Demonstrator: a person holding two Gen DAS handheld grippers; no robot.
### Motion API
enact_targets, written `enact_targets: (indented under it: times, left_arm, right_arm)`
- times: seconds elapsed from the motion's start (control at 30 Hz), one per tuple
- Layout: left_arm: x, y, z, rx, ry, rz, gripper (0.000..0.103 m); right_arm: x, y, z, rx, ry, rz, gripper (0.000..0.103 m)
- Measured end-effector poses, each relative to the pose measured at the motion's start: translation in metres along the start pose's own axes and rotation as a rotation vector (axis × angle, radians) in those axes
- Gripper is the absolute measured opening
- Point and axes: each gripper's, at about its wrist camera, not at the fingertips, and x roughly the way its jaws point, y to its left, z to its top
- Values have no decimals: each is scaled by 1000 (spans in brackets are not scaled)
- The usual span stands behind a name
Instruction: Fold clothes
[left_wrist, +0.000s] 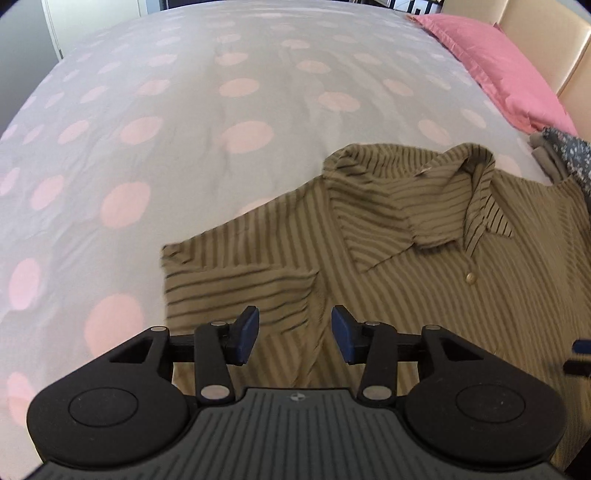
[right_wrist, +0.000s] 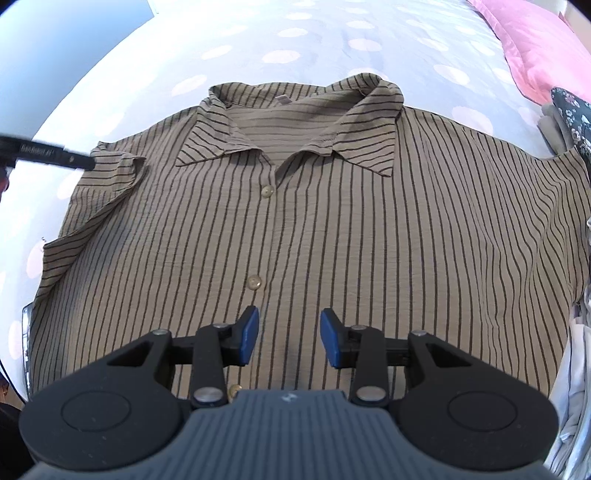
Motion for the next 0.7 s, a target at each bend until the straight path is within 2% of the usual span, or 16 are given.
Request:
enact_targets:
  times: [0.2, 0.23, 0.27, 0.5, 0.6, 0.63, 0.7]
  left_arm:
    - [-17, 15, -39, 26, 50, 17, 42]
    - [-19, 16, -46, 38, 55, 16, 45]
    - [-21, 15, -53, 57, 58, 19, 48]
    - [-22, -4, -90, 251, 98, 16, 55]
    - [-16, -6, -100, 275, 117, 46, 55]
    - [-14, -5, -102, 275, 122, 55, 51]
    - [-10, -6, -104, 276, 141, 53, 26]
  right_arm:
    - [-4, 5, -6, -8, -3, 6, 40]
    - [-5, 6, -7, -8, -1, 5, 40]
    - [-5, 6, -8, -8, -1, 1, 40]
    - [-7, 3, -12, 9, -4, -20, 40]
    - [-8, 3, -13, 4, -9, -17, 40]
    - [-8, 3, -14, 0, -9, -16, 40]
    - [-8, 5, -15, -7, -6, -17, 40]
